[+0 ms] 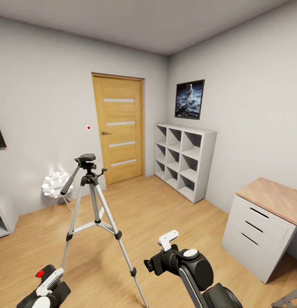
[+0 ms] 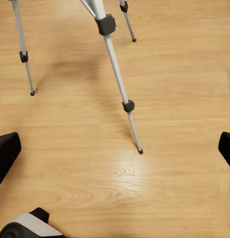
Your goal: Attach the digital camera to the camera tripod in the bedroom.
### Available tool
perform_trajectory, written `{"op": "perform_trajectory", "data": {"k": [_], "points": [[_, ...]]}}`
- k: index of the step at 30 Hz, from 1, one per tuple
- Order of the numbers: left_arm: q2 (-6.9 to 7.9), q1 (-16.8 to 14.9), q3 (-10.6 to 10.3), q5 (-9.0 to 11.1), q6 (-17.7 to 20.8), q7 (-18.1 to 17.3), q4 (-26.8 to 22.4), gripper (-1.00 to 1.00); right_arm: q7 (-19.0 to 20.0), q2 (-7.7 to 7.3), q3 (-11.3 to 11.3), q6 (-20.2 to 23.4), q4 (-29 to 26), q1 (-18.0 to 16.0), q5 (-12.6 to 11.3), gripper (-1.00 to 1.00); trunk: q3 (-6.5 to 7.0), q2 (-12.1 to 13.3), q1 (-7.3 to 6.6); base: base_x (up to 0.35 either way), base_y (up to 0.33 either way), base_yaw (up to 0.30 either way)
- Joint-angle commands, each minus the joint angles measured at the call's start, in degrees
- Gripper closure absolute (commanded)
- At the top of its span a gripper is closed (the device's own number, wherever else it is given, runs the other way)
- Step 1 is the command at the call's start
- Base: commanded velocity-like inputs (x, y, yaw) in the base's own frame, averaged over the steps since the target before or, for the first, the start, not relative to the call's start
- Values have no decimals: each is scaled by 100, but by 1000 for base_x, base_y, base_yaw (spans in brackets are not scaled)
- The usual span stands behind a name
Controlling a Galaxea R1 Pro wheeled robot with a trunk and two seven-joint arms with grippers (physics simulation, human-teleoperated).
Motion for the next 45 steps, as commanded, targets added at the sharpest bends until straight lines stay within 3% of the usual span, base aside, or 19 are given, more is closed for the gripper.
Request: {"op": "perform_trajectory", "data": {"k": [1,20,23,24,30,45], "points": [[-6,-2,-15,15,28,31,-7,100,0,-15,-3,24,-3,-12,-19,-100,-3,-5,2,0,-202,0],[-31,-2,-122,8,33,9,-3,100,-15,-76,-17,23,-3,-51,-20,-100,-3,-5,2,67,-296,-84],[-22,-7,-204,7,35,-5,-3,100,-20,-76,-17,23,-3,-54,-20,-100,-3,-5,2,184,-217,-164],[-7,-22,-359,6,36,-40,-3,100,-26,-73,-19,23,-3,-60,-24,-100,-3,-5,2,98,-102,-207],[22,-70,-691,11,36,-78,-3,100,-24,-77,-46,23,-3,-65,-28,-100,-3,-5,2,48,-51,-206],[28,-81,-769,9,36,-86,-12,100,-21,-78,-53,23,-3,-72,-22,-100,-3,-5,2,173,-132,-35]]}}
